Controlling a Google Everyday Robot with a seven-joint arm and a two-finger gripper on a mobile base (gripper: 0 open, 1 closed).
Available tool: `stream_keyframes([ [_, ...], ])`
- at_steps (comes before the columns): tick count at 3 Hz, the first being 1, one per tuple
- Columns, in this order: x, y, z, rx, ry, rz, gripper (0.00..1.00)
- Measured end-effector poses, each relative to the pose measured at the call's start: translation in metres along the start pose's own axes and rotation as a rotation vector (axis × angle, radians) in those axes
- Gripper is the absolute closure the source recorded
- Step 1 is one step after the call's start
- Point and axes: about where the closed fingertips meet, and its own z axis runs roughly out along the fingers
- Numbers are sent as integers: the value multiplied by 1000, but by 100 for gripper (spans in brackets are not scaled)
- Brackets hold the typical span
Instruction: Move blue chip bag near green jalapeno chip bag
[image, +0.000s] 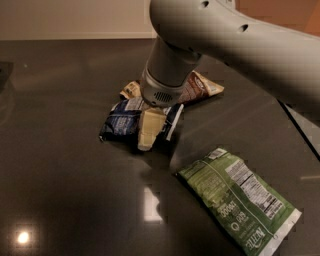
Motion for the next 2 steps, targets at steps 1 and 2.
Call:
stream_keyframes([
  [1,3,-1,7,0,21,-22,40],
  [2,5,-3,6,13,41,-45,64],
])
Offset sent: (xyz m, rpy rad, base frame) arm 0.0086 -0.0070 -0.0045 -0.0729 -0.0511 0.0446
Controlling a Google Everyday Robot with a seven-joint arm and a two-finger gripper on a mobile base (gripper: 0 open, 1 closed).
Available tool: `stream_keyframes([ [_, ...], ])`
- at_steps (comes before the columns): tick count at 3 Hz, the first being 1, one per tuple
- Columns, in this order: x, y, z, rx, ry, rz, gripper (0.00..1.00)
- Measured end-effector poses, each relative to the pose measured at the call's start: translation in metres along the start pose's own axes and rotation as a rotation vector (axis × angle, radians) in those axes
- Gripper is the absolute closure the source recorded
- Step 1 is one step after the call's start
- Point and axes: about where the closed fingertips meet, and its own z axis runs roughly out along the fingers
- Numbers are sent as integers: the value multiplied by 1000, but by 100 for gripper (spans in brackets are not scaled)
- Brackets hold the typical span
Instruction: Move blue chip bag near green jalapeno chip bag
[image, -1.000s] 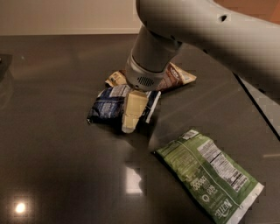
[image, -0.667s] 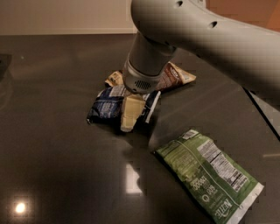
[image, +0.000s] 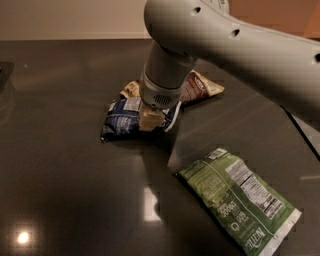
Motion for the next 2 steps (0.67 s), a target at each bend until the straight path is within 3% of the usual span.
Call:
stream_keyframes([
  [1,1,-3,-8,18,4,-10,87],
  [2,4,-6,-24,41,9,-17,100],
])
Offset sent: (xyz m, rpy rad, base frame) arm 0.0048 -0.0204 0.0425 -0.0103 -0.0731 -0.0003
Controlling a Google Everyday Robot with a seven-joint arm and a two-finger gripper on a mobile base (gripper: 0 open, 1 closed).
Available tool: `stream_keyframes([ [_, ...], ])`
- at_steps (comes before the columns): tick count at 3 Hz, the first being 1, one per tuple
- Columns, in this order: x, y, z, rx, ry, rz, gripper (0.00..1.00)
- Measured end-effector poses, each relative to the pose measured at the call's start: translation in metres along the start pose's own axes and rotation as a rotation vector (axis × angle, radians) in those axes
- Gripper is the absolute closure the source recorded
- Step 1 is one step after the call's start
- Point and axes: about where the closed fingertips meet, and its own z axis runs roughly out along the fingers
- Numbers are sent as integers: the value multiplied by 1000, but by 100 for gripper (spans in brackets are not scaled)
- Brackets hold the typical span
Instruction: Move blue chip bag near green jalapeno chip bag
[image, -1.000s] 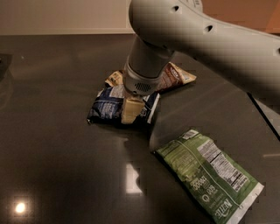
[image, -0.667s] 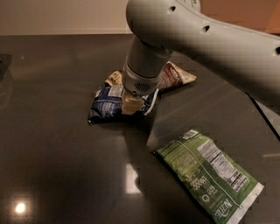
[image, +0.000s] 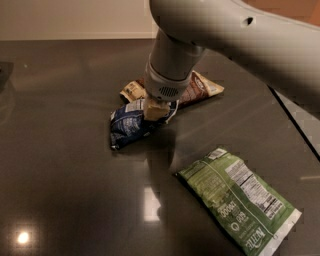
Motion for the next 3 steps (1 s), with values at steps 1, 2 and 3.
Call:
stream_keyframes([
  [1,12,-2,-34,28,8,15,100],
  [2,32,4,-74,54,-3,50,100],
  [3,58,14,-104,80,-5,111,100],
])
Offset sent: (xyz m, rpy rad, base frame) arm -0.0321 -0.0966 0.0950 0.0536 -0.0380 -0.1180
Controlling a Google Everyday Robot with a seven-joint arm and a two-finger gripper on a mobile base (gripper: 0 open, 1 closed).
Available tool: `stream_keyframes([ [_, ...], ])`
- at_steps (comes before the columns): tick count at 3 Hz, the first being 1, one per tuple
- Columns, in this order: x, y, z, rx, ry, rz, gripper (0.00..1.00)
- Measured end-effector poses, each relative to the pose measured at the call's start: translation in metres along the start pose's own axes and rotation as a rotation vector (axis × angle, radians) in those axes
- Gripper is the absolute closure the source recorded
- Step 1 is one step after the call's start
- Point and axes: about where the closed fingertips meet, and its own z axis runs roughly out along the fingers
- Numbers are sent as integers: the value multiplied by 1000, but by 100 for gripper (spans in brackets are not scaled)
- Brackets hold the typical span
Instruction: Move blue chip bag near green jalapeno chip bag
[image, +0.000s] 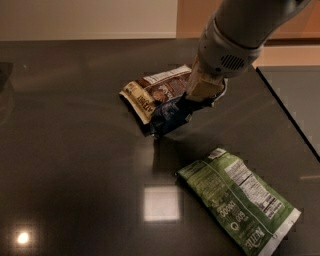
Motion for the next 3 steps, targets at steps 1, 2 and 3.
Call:
stream_keyframes([
  [1,34,11,-18,5,2,73,100],
  [2,60,23,-25,-1,2,127,100],
  [3,80,36,-28,1,8,169,84],
])
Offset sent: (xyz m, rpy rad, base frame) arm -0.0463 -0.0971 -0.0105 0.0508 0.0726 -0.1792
